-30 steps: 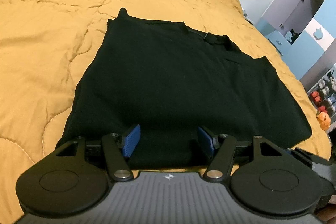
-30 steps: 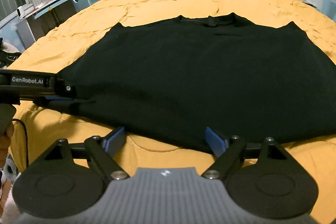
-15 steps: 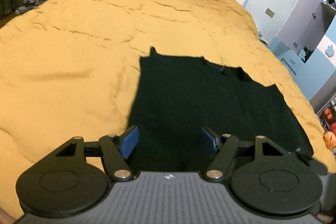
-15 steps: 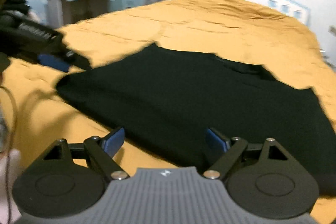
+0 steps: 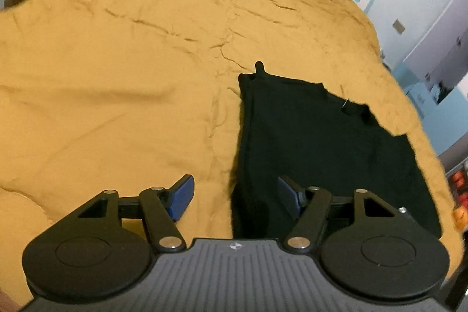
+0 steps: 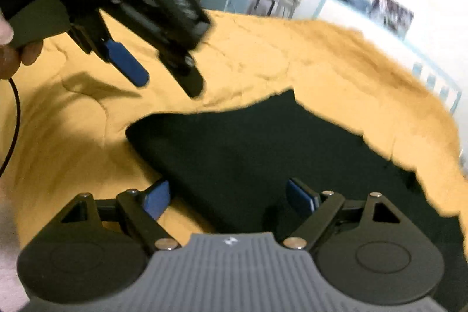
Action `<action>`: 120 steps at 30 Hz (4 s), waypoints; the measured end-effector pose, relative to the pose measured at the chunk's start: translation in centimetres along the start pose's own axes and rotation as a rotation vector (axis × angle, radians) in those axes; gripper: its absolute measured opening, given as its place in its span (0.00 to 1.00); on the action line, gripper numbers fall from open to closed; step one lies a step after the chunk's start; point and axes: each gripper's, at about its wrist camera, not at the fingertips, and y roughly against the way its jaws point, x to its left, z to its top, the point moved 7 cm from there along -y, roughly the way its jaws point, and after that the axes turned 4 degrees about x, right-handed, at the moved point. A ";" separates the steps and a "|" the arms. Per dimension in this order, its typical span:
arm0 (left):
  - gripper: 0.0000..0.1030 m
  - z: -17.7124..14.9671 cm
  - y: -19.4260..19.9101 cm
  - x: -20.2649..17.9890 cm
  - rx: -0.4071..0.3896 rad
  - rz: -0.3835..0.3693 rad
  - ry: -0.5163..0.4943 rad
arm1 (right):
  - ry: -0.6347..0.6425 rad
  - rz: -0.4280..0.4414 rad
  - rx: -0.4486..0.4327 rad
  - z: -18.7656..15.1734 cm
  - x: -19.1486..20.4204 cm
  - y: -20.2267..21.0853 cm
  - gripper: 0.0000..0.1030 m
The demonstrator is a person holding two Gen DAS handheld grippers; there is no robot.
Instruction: Fold small clothes
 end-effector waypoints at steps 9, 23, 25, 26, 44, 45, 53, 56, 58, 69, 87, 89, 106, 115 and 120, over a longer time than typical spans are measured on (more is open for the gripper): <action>0.74 2.6 -2.6 0.3 0.037 -0.109 0.028 | 0.098 -0.051 -0.026 2.0 2.3 -2.3 0.41; 0.71 10.1 -13.6 2.1 0.106 -0.342 0.243 | 0.029 0.031 -0.005 1.8 2.6 -2.5 0.13; 0.71 10.5 -14.9 2.2 0.118 -0.367 0.263 | 0.032 0.038 -0.009 2.0 2.3 -2.9 0.13; 0.71 10.6 -15.4 2.0 0.119 -0.386 0.264 | 0.027 0.042 -0.013 1.9 2.2 -2.9 0.14; 0.23 11.0 -19.5 1.7 0.166 -0.458 0.362 | -0.058 0.106 -0.026 1.9 1.3 -3.1 0.04; 0.22 11.1 -19.4 1.6 0.165 -0.453 0.358 | -0.070 0.101 -0.027 2.0 0.9 -3.1 0.02; 0.19 12.7 -17.8 -0.8 0.167 -0.355 0.282 | -0.236 0.172 -0.023 2.2 -2.3 -2.1 0.00; 0.19 13.4 -16.9 -2.2 0.158 -0.320 0.239 | -0.300 0.187 -0.029 2.2 -3.7 -1.5 0.00; 0.19 13.9 -15.9 -3.5 0.137 -0.299 0.208 | -0.340 0.195 -0.036 2.2 -4.7 -1.1 0.00; 0.19 15.5 -13.8 -14.0 0.089 -0.233 0.063 | -0.481 0.118 -0.127 0.8 -12.1 4.3 0.00; 0.17 12.3 -19.6 -30.8 0.116 -0.202 -0.120 | -0.786 -0.025 -0.171 -9.7 -24.4 10.2 0.00; 0.17 11.4 -20.7 -32.3 0.132 -0.202 -0.136 | -0.821 -0.027 -0.168 -11.3 -25.2 10.4 0.00; 0.17 7.1 -24.5 -42.0 0.196 -0.214 -0.241 | -1.030 -0.154 -0.176 -19.4 -32.4 12.8 0.00; 0.17 5.5 -26.0 -44.0 0.224 -0.180 -0.263 | -1.133 -0.140 -0.163 -21.8 -33.9 12.6 0.00; 0.17 4.7 -26.2 -44.9 0.231 -0.175 -0.290 | -1.164 -0.156 -0.165 -22.5 -33.7 12.9 0.00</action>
